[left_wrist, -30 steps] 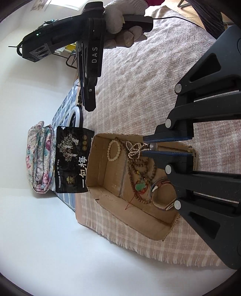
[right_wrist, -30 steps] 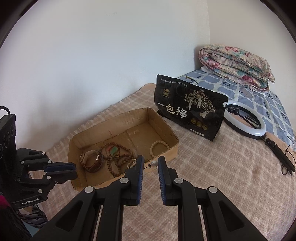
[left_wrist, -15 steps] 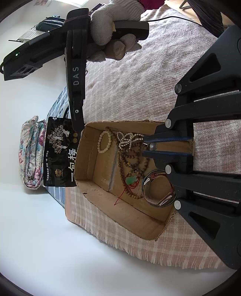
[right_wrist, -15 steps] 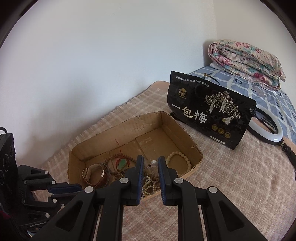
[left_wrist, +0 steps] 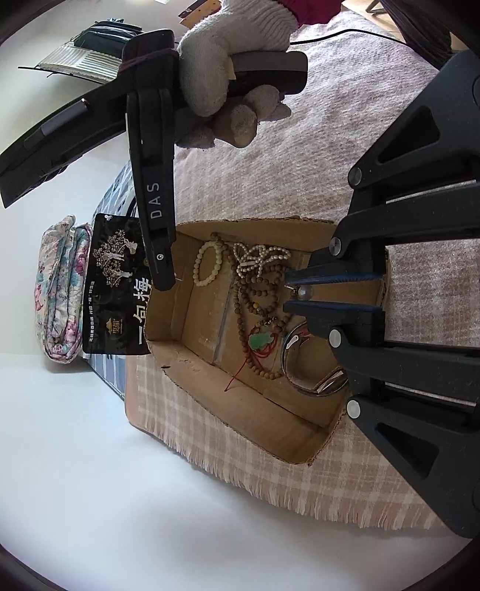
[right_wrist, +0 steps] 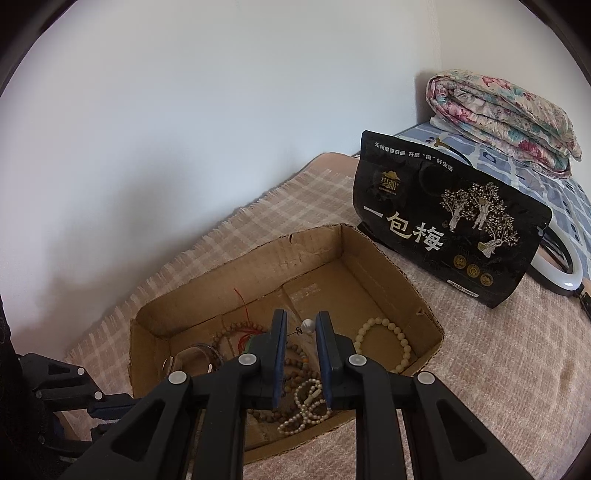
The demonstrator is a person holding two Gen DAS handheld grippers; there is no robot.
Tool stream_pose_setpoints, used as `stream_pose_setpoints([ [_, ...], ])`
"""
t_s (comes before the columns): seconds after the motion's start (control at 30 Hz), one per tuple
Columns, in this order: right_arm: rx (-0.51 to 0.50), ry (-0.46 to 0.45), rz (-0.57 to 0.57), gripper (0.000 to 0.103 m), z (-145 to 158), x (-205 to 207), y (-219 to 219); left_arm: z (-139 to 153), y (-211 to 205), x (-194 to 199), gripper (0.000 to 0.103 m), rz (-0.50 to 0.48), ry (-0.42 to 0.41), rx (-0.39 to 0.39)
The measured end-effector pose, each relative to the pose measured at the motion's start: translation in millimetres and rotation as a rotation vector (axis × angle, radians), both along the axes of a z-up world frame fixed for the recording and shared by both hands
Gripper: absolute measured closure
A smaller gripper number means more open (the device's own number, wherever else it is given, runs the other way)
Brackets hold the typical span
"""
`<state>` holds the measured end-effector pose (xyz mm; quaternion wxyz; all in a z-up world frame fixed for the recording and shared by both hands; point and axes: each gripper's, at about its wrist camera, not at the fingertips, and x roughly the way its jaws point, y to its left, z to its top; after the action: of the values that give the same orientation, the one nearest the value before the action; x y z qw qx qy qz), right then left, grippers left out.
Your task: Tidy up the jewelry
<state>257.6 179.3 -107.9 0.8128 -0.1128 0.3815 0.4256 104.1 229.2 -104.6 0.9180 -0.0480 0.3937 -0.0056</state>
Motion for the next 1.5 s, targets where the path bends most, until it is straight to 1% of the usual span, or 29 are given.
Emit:
stream_pose_setpoints([
  [0.07, 0.004, 0.005, -0.001, 0.084, -0.9, 1.1, 2.7, 0.7, 2.0, 0.2, 0.096, 0.005, -0.003, 0.002],
  [0.1, 0.007, 0.004, -0.005, 0.079, -0.7, 1.5, 3.3, 0.7, 2.7, 0.6, 0.096, 0.008, -0.002, 0.004],
  [0.17, 0.008, -0.002, -0.014, 0.074, -1.1, 2.2, 4.0, 0.8, 3.0, 1.4, 0.096, 0.01, -0.001, 0.006],
  [0.2, 0.007, -0.003, -0.018, 0.07, -0.9, 2.6, 4.0, 1.4, 3.1, 2.0, 0.095, 0.012, 0.0, 0.008],
  [0.23, 0.006, -0.002, -0.021, 0.063, -1.2, 3.5, 4.0, 1.8, 3.2, 2.4, 0.086, 0.016, 0.0, 0.01],
  [0.27, 0.007, 0.0, -0.024, 0.058, -1.3, 4.3, 3.6, 2.6, 3.0, 2.4, 0.068, 0.016, -0.005, 0.01],
  [0.3, 0.009, 0.001, -0.033, 0.044, -1.0, 5.3, 2.8, 3.5, 3.2, 2.4, 0.058, 0.017, -0.012, 0.009],
  [0.33, 0.009, -0.005, -0.05, 0.028, -0.5, 5.8, 1.4, 4.9, 3.2, 1.6, 0.044, 0.024, -0.022, 0.012],
  [0.37, 0.014, -0.013, -0.068, 0.022, 0.7, 6.3, -0.3, 6.5, 3.3, 0.6, 0.038, 0.032, -0.033, 0.016],
  [0.4, 0.021, -0.019, -0.078, 0.015, 1.9, 6.8, -1.9, 7.4, 3.0, 0.3, 0.038, 0.037, -0.039, 0.02],
  [0.47, 0.019, -0.015, -0.097, 0.01, 3.3, 9.9, -3.4, 8.6, 2.6, 1.0, 0.035, 0.043, -0.035, 0.027],
  [0.5, 0.008, -0.014, -0.112, 0.003, 3.6, 11.8, -3.7, 9.2, 2.8, 1.2, 0.033, 0.044, -0.034, 0.027],
  [0.53, 0.001, -0.018, -0.126, 0.0, 4.1, 12.5, -4.3, 9.6, 2.7, 1.4, 0.03, 0.047, -0.034, 0.027],
  [0.63, -0.008, -0.017, -0.131, 0.0, 4.2, 13.1, -4.9, 11.4, 1.5, 1.1, 0.028, 0.055, -0.038, 0.034],
  [0.8, -0.039, -0.02, -0.132, 0.0, 4.4, 10.9, -4.1, 15.1, 1.2, 0.5, 0.027, 0.064, -0.042, 0.033],
  [0.93, -0.044, -0.031, -0.132, 0.0, 9.8, 5.9, -5.6, 21.1, -2.3, -1.3, 0.027, 0.06, -0.057, 0.039],
  [1.1, -0.033, -0.051, -0.135, 0.0, 22.8, -3.3, -11.2, 28.6, -6.2, -4.9, 0.027, 0.053, -0.072, 0.044],
  [1.23, -0.02, -0.065, -0.147, 0.0, 37.5, -11.6, -18.8, 39.1, -8.8, -8.8, 0.027, 0.054, -0.092, 0.033],
  [1.37, -0.017, -0.105, -0.16, 0.0, 55.7, -23.8, -31.5, 51.9, -13.3, -15.6, 0.027, 0.056, -0.116, 0.041],
  [1.5, -0.017, -0.124, -0.187, 0.0, 71.2, -34.7, -49.4, 63.8, -18.8, -22.5, 0.026, 0.062, -0.118, 0.045],
])
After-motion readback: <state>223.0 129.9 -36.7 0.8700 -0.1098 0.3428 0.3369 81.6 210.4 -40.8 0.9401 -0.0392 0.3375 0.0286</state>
